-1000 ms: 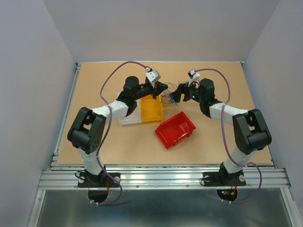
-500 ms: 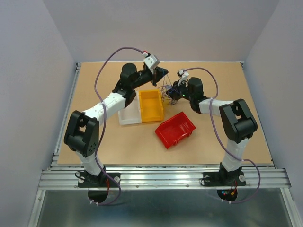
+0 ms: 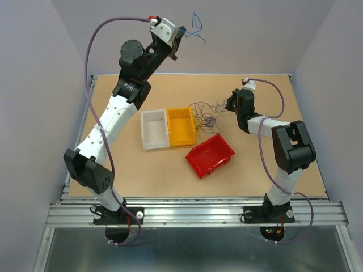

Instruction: Untangle the cables

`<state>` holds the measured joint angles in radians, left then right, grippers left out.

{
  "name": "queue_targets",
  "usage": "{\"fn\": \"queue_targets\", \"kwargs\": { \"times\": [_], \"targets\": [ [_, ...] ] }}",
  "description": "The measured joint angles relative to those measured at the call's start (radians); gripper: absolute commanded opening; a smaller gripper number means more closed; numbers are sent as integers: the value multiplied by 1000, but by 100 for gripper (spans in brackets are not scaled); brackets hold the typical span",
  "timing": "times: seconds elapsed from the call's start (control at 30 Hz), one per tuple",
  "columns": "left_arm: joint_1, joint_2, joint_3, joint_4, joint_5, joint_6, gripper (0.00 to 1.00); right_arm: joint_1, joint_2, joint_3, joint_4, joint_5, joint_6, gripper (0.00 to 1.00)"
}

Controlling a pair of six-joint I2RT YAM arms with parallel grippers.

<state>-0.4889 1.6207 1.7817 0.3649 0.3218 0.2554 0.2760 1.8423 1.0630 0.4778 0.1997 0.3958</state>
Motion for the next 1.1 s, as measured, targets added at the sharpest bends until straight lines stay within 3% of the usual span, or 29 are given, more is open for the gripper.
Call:
{"fn": "queue_targets", "kwargs": {
  "times": [0.13, 0.27, 0.37, 0.6, 0.9, 1.1],
  "targets": [
    [0, 8, 68, -55, -61, 29, 0, -37, -1, -8, -19, 3, 30, 8],
    [0, -18, -2, -74, -89, 45, 0, -35, -16, -26, -30, -10, 31, 9],
    [4, -72, -151, -101, -116, 51, 0, -30, -51, -50, -33, -11, 26, 26],
    [42, -278, -532, -190, -183, 51, 0, -27, -108, -68, -29, -37, 14, 27],
    [60, -513, -657, -474, -242, 80, 0, -27, -113, -85, -32, -90, 16, 28],
    [60, -529, -764, -544, -226, 96, 0, -27, -113, -97, -29, -143, 17, 28]
  ]
}}
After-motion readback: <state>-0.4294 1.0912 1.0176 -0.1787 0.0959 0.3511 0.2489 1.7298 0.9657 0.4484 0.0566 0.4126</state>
